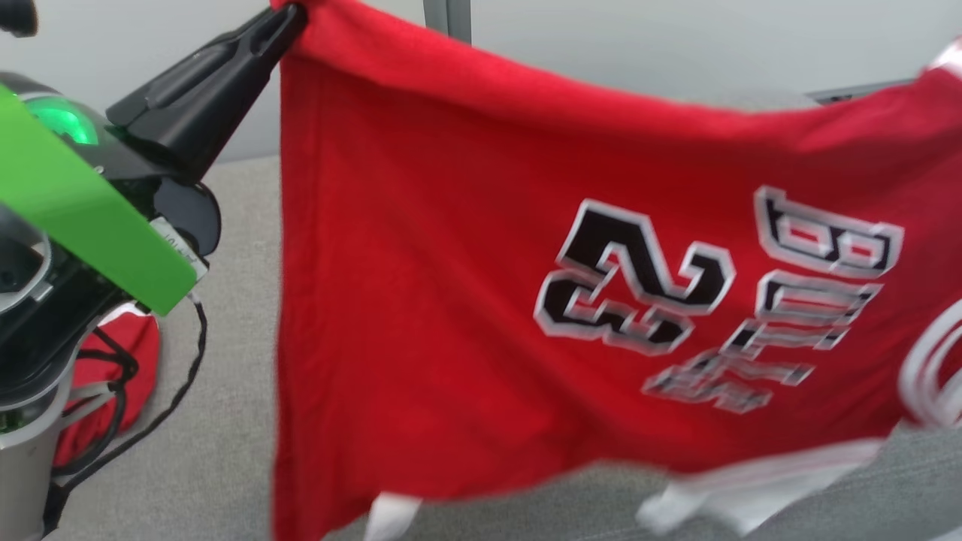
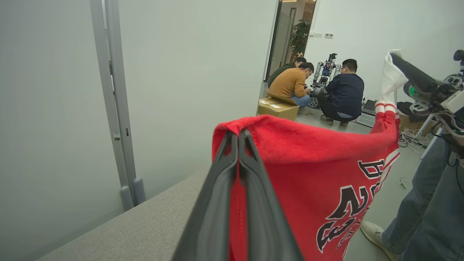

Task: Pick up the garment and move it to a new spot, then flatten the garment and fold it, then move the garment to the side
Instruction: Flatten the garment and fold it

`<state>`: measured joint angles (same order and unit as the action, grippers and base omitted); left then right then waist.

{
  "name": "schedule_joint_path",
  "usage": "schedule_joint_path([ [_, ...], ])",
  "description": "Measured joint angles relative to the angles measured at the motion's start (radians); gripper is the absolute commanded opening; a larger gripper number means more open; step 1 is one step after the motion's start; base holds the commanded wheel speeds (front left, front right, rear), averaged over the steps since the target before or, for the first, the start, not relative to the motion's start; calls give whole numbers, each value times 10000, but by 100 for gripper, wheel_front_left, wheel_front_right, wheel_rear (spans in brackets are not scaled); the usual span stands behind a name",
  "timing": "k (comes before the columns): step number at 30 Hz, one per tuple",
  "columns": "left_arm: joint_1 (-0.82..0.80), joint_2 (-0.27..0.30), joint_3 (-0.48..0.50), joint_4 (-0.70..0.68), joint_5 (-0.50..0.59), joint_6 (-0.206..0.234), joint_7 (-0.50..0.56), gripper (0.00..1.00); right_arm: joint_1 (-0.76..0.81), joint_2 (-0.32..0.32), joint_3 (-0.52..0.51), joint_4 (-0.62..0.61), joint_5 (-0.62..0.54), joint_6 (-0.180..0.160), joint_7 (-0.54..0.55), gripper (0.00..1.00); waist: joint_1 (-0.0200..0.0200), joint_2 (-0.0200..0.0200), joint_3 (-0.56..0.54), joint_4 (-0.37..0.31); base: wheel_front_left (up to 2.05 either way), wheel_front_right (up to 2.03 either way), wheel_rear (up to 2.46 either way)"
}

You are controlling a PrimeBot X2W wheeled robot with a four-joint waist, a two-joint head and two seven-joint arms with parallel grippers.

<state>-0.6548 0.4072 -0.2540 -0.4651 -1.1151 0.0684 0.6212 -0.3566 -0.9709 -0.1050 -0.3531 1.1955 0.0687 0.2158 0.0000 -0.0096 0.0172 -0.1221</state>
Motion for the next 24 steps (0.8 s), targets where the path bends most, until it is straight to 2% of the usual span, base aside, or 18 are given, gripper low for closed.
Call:
schedule_joint_path([
  [3,108,-117,-107,489,-284,485,485,0,357,330,769,320,318,10,407,0,0,0,335,39,0,0,0],
  [5,224,-130,-470,1254,-391,506,853,0,405,748,1499,504,374,12,589,0,0,0,577,86,0,0,0],
  [8,259,-199,-1174,2564,-144,489,1227,0,114,1720,2495,732,311,-27,573,0,0,0,945,185,0,0,0],
  [10,109,-263,-1544,3434,483,470,1256,0,-710,2412,2876,1003,-15,-372,376,0,0,0,1191,277,0,0,0],
  [12,-417,-414,-1797,4337,1417,462,1024,0,-2078,3026,2976,1436,-702,-947,-10,0,0,0,1439,386,0,0,0],
  [14,-1317,-554,-1998,4794,2541,460,479,0,-3570,3315,2842,1990,-1722,-1632,-472,0,1,0,1684,504,0,0,0],
  [16,-2546,-1028,-2044,4895,3335,458,-186,0,-4939,3409,2374,2351,-2412,-2243,-947,0,1,0,1931,638,0,0,0],
  [18,-3798,-1804,-1900,4865,3781,458,-1057,0,-6258,3413,2019,2464,-2767,-2228,-1317,0,1,0,2174,787,0,0,0],
  [20,-4644,-2291,-1891,4744,4025,301,-1641,0,-7439,3396,2150,2452,-3095,-2004,-1505,0,0,0,2427,928,0,0,0],
  [21,-4876,-2337,-1866,4748,4092,226,-1835,0,-7865,3482,2339,2456,-3080,-1927,-1505,0,0,0,2563,989,0,0,0],
  [24,-4769,-1935,-2144,4809,4529,-472,-2439,0,-8070,3856,3283,2564,-3141,-1756,-1494,0,1,0,2990,1107,0,0,0],
])
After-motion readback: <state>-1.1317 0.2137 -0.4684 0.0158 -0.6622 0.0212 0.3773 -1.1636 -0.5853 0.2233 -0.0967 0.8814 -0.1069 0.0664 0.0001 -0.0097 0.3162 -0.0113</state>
